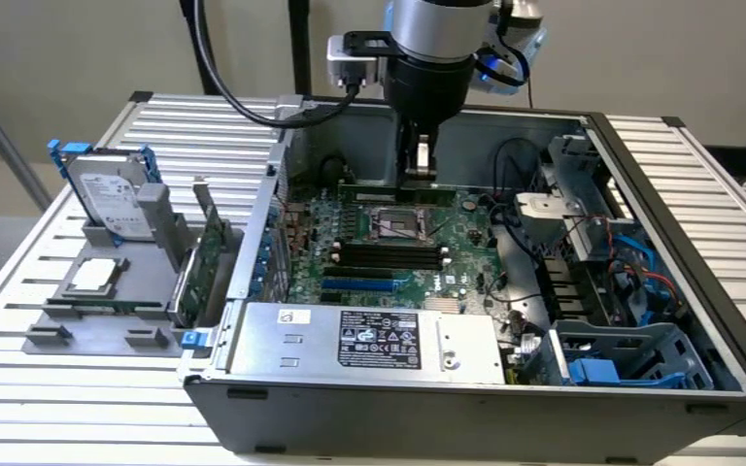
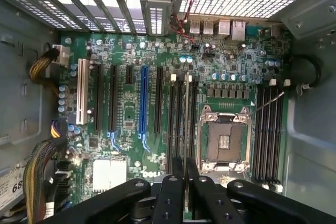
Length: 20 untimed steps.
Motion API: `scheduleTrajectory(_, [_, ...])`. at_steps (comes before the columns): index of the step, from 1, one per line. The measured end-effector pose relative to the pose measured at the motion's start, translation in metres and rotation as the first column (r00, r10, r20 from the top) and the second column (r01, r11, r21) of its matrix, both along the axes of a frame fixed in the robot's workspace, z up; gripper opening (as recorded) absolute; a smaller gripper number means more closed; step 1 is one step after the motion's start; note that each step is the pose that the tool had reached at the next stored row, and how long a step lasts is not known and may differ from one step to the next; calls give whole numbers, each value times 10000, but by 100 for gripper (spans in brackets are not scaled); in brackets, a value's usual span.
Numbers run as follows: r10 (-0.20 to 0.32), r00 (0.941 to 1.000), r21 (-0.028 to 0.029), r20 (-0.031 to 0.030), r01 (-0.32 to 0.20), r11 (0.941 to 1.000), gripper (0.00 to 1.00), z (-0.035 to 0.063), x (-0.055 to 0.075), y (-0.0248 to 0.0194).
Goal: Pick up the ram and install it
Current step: 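Insert the ram into the slot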
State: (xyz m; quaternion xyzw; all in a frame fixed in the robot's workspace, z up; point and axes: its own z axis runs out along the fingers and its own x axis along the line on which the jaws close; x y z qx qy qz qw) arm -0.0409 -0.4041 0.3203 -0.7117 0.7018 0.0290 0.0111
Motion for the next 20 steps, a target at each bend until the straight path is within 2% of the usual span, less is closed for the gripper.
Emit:
scheduleTrajectory(9, [-299,9996,0,0,299,9996,0,-164,0,0])
scheduleTrajectory(20, [-314,9995,0,0,314,9995,0,-381,0,-4])
